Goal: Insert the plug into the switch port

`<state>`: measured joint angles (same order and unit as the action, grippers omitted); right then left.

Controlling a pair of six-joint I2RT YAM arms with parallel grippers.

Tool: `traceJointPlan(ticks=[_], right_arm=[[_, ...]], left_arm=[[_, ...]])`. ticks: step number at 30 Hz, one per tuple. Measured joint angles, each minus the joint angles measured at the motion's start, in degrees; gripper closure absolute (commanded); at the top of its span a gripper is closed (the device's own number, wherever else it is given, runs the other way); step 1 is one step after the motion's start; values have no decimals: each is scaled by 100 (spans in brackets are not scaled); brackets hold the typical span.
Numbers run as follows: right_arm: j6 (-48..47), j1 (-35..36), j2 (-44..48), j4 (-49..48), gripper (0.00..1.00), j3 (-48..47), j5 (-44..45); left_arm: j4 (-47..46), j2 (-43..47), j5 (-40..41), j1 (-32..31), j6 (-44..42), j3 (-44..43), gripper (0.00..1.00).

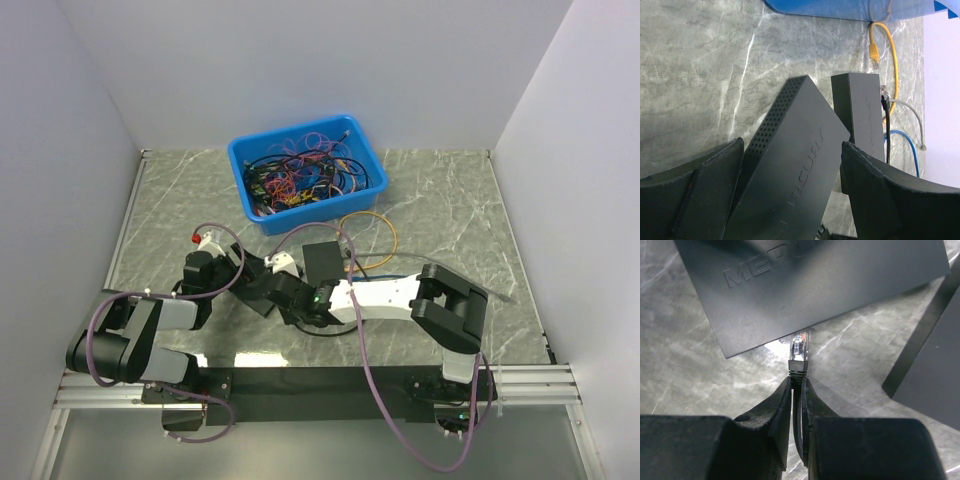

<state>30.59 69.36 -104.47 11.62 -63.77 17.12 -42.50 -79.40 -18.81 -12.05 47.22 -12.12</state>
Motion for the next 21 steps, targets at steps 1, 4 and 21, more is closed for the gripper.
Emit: traceJointPlan(ticks=[1,4,21], right_arm=[[-2,-26,0,-2,100,0,0],[-7,-52,0,-4,100,-7,-24],[-481,-7,0,-590,100,308,-302]], left_arm=[[0,0,0,0,-2,0,15],[-22,-22,-2,-4,-2,0,15],[-909,-745,-269,-129,-273,-109,16]])
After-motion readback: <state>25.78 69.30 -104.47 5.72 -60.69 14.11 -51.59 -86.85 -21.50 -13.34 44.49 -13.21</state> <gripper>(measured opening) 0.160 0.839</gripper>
